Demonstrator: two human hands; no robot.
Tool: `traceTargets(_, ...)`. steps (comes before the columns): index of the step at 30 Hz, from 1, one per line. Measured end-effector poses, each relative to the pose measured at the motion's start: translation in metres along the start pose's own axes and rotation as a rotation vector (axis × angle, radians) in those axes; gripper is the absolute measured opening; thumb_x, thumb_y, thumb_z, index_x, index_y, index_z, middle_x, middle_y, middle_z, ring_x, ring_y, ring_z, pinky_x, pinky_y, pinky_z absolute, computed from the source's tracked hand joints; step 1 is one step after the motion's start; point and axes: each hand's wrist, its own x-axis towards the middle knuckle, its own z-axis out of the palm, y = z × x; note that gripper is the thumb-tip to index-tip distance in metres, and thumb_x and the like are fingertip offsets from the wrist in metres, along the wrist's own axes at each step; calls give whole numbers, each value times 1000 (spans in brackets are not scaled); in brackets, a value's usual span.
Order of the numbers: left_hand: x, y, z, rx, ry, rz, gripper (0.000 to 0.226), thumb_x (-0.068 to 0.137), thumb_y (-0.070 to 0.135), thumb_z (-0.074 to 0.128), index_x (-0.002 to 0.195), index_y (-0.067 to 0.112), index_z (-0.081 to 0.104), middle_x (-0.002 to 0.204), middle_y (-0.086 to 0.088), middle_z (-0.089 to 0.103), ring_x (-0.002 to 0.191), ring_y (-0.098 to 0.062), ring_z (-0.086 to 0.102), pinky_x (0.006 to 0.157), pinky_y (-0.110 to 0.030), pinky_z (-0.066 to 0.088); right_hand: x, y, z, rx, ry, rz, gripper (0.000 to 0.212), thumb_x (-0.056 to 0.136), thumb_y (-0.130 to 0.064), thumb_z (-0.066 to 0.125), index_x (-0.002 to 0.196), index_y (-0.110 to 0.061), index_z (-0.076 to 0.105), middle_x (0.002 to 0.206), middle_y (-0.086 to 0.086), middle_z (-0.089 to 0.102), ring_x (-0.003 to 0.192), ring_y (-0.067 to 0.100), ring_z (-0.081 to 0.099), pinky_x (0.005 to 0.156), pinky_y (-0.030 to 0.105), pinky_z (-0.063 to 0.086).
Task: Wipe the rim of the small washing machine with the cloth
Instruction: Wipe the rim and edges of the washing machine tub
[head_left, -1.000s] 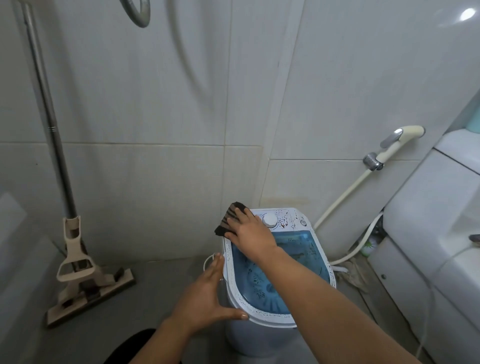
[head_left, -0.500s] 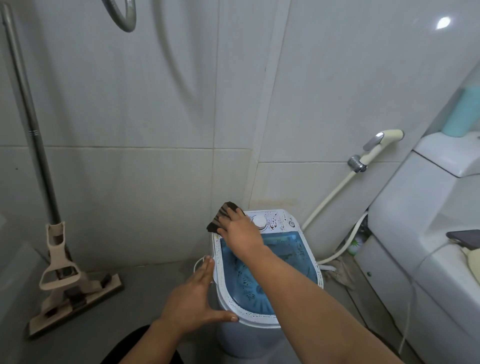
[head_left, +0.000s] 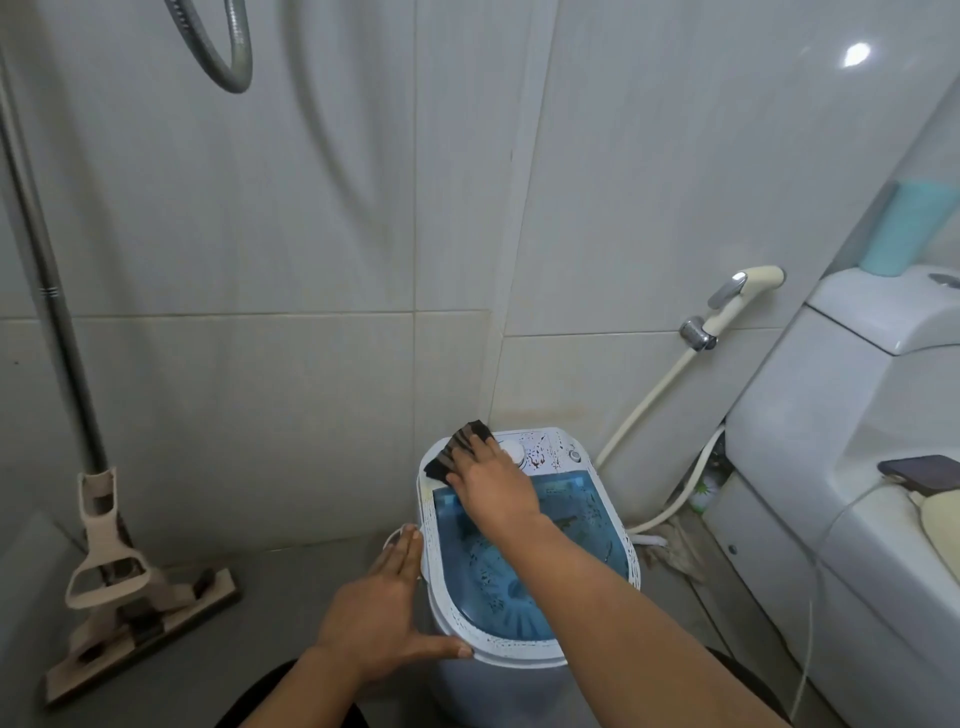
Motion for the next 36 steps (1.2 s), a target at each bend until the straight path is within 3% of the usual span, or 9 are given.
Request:
traceTargets(8,4,0,-4,39,-6,22,152,50,107,46,161,19,-10,169,8,-8,156,-9,1,121,-36,32,21,-3,6,24,-9,38,50,105,-37,43,149,-13,45,162,15,33,152,35,24,124,48,24)
traceTargets(17,-2,2,2,72,2,1,151,48,109,39,161,21,-9,170,9,-7,156,-10,3,121,-38,33,-5,-20,14,39,0,-50,46,105,-33,46,146,-12,47,162,17,32,150,38,25,124,47,20)
traceTargets(25,-5,4,1,66,-5,-17,150,49,108,41,161,22,-8,169,10,-7,156,-10,4,122,-37,31,-22,2,-3,1,1,-108,43,106,-29,46,144,-10,52,160,10,39,148,29,33,124,36,21)
traceTargets(36,-4,4,-1,74,-34,-20,149,52,106,44,161,19,-11,170,7,-10,156,-13,-1,121,-41,33,-11,-4,4,-6,44,-169,39,104,-26,48,137,-8,58,156,10,44,146,32,35,118,41,33)
